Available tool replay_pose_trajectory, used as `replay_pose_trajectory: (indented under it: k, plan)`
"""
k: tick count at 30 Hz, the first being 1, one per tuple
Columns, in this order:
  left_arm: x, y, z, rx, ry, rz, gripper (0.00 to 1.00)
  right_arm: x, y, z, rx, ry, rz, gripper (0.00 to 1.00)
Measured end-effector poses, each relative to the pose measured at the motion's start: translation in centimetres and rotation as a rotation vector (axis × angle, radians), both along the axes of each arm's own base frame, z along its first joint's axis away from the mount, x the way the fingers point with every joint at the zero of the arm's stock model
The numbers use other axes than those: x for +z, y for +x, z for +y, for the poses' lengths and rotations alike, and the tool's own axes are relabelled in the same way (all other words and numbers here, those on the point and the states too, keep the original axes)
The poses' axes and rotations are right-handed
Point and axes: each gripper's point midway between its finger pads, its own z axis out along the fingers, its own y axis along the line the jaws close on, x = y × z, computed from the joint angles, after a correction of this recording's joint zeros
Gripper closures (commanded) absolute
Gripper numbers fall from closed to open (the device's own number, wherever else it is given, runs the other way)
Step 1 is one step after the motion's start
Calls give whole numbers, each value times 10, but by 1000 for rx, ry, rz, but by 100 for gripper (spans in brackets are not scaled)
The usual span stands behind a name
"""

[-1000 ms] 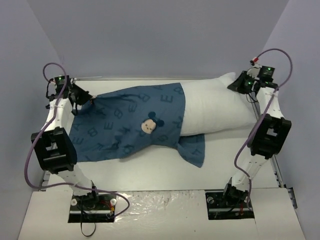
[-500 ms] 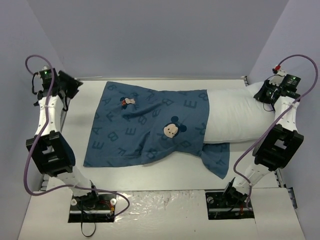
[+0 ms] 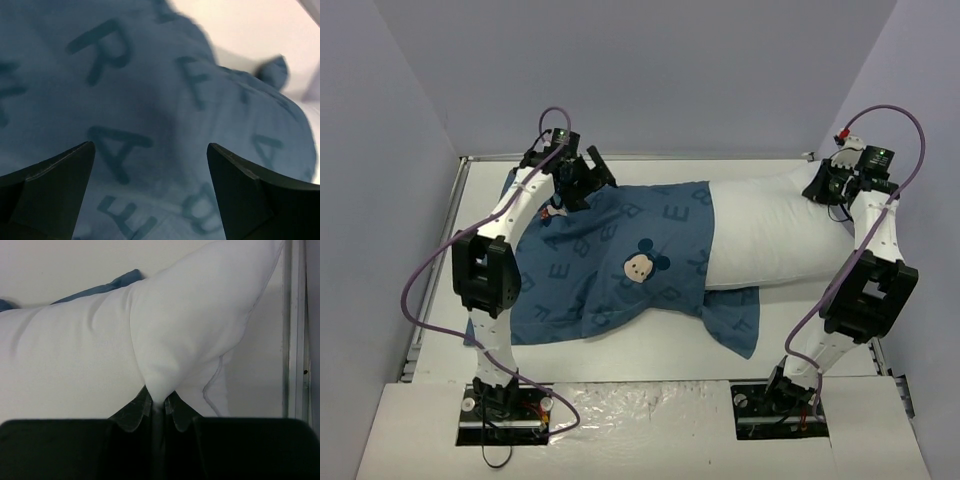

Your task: Remove the pillowcase from the pillow

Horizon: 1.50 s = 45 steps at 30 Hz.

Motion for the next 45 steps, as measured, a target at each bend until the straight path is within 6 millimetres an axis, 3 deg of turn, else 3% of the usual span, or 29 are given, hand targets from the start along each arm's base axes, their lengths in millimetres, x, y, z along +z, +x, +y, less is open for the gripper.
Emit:
replay_pose_trajectory:
  k: [3, 6, 12, 16, 21, 24, 27, 28, 31, 36, 39, 41, 45]
  plan:
    - [-28, -14, 13, 167, 26, 152, 6, -1, -2, 0, -1, 10, 4, 100]
    - [-41, -24, 24, 323, 17, 229, 6, -2, -3, 1, -2, 15, 6, 100]
    - [-30, -47, 32, 556, -38, 258, 6, -2, -7, 2, -2, 17, 6, 100]
    - [-27, -51, 25, 653, -115, 263, 6, -3, -8, 4, -3, 23, 10, 100]
    - [-57, -38, 22, 741, -130, 303, 2, -3, -8, 4, -3, 26, 10, 100]
    - [-75, -30, 23, 776, -123, 310, 16, -3, -8, 4, -3, 26, 9, 100]
    - [-87, -23, 24, 794, -120, 319, 50, -2, -9, 5, -2, 26, 8, 100]
    - [-91, -20, 25, 798, -120, 321, 72, -2, -9, 5, -1, 27, 8, 100]
    - [-99, -11, 27, 802, -138, 309, 97, -2, -10, 6, -1, 28, 9, 100]
    - [-112, -8, 37, 775, -217, 267, 98, -1, -12, 3, -1, 46, 6, 100]
    - [-101, -1, 58, 732, -305, 165, 98, 0, -16, 2, 2, 65, 6, 100]
    - [-83, 2, 84, 725, -344, 99, 98, 2, -19, 1, 0, 79, 6, 100]
    - [-15, 12, 153, 739, -372, -80, 98, 10, -24, -1, -13, 104, -1, 100]
